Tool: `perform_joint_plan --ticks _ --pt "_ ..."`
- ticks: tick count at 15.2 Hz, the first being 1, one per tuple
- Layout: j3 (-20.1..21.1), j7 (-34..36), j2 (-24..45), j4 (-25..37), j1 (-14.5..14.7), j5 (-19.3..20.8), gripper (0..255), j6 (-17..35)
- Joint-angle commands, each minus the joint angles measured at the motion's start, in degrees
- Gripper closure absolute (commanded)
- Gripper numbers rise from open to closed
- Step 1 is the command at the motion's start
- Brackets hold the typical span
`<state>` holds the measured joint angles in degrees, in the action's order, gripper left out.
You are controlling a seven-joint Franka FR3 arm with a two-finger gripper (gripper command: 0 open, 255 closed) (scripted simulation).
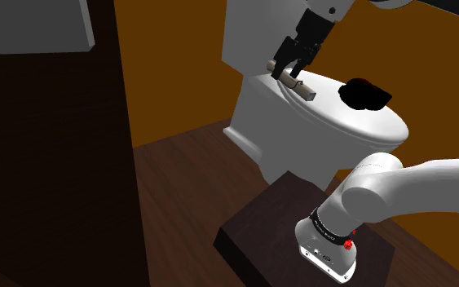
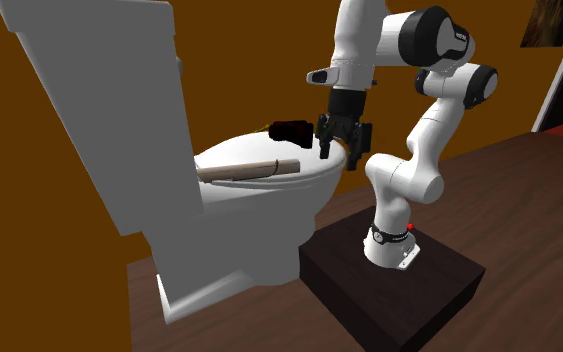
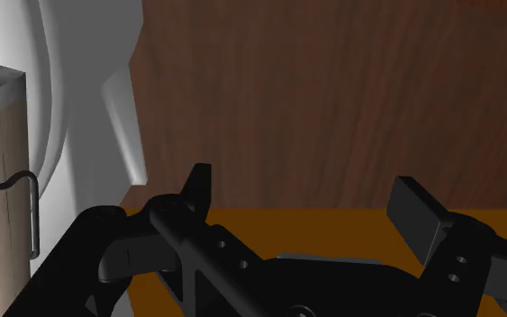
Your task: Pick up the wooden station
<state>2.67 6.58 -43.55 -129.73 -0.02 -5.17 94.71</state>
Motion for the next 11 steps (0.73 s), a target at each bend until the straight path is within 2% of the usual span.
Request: perform_joint_plan --ticks 1,11 --pt "0.0 0.0 0.0 0.0 0.0 0.0 0 0.0" --pt "-6.7 -3.5 14.7 7.9 -5.8 6.5 0 1.5"
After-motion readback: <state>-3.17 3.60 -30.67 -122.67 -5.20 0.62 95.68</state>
